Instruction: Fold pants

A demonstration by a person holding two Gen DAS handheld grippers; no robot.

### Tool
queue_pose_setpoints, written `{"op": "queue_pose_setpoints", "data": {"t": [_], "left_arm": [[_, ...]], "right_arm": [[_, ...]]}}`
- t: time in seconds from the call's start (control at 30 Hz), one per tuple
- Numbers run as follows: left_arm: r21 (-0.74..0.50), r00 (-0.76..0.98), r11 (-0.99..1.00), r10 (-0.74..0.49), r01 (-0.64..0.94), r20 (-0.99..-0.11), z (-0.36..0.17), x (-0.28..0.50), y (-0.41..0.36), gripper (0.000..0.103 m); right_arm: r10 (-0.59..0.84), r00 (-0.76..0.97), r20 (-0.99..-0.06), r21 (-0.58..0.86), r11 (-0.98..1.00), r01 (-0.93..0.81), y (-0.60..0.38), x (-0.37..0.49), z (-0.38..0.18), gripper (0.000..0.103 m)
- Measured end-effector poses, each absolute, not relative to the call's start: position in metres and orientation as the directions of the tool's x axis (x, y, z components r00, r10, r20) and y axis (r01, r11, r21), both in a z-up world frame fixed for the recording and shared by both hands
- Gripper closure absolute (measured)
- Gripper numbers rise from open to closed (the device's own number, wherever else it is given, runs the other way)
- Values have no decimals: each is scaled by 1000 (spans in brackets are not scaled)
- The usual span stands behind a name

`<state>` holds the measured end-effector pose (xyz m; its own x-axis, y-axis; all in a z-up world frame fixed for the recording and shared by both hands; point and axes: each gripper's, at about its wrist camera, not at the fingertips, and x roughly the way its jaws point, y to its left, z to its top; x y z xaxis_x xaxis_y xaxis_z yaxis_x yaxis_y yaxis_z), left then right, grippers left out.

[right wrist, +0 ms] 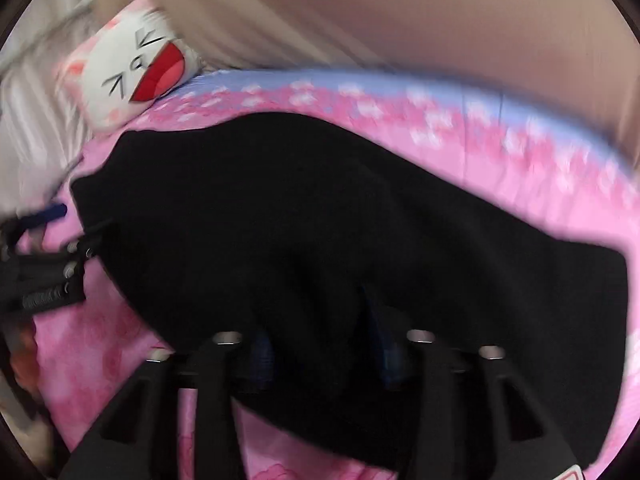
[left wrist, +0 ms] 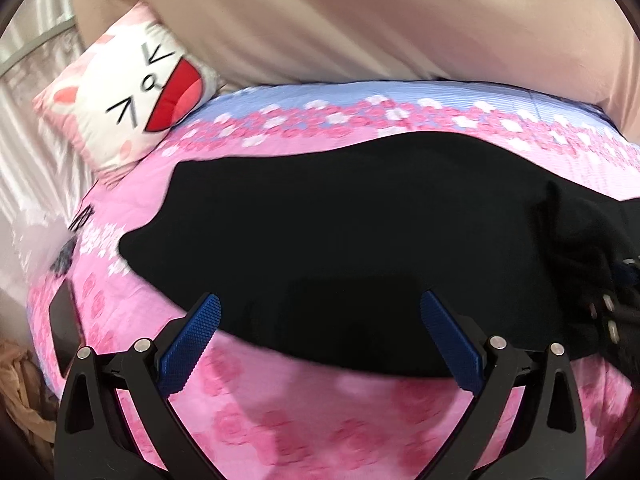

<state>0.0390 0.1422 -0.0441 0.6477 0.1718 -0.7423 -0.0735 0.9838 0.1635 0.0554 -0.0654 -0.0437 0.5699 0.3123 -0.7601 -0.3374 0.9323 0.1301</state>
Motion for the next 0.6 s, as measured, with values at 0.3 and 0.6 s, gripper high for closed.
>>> {"op": "queue_pose_setpoints", "data": {"t": [0.3,0.6], "left_arm": [[75,649,995,101,-68,-754,-48,47,175,5],[62,657,998,53,-10,-752,-49,51,161,5]], "right_arm": [[235,630,-740,229,969,-92,-142,40,-8,59],[250,546,-800,139,962,-237,-59,63,-52,70]]}}
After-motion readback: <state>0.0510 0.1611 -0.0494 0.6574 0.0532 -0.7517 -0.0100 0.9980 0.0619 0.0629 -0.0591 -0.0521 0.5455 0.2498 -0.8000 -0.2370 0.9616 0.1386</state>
